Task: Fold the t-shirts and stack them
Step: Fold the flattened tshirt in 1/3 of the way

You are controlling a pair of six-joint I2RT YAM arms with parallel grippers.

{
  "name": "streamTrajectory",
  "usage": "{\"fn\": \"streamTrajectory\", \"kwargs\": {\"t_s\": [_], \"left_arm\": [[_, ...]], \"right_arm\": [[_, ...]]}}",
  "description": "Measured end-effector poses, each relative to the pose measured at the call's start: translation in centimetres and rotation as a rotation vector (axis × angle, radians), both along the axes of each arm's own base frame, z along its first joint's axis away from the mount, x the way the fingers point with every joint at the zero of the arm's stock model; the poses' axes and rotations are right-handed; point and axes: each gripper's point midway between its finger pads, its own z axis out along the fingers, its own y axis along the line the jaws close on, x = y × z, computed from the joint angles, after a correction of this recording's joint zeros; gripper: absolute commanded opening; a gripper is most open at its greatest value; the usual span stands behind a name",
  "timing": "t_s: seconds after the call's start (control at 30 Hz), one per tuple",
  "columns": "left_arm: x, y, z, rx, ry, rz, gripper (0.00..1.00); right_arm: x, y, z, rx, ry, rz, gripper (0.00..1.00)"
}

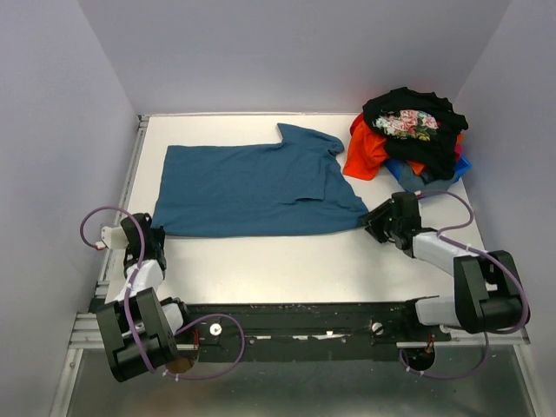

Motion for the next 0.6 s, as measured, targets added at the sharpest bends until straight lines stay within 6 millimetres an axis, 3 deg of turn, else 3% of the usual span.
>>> {"fn": "streamTrajectory", "kwargs": {"t_s": [0.07, 0.2, 0.33, 0.43, 0.5, 0.6], "left_arm": [[0.0, 0.0, 0.0, 0.000, 0.000, 0.000, 0.00], [0.0, 0.0, 0.0, 0.000, 0.000, 0.000, 0.00], [0.0, 0.0, 0.0, -0.005, -0.003, 0.004, 0.00], [0.1, 0.0, 0.2, -0.014, -0.011, 0.011, 0.00], [0.4, 0.0, 0.6, -0.021, -0.022, 0.014, 0.00], [1.5, 0.1, 2.4, -0.038, -0.050, 0.011, 0.00]], "right_arm": [[0.7, 0.3, 0.0, 0.015, -0.003, 0.001, 0.46], [1.0, 0.4, -0.4, 0.019, 0.010, -0.002, 0.01], [1.1, 0.4, -0.5, 0.018, 0.018, -0.005, 0.01], [1.8, 0.5, 0.8, 0.005, -0.015, 0.013, 0.01], [2.6, 0.5, 2.9, -0.004, -0.065, 0.028, 0.01], [4.1, 0.8, 7.8, -0.016, -0.178, 0.051, 0.01]]}}
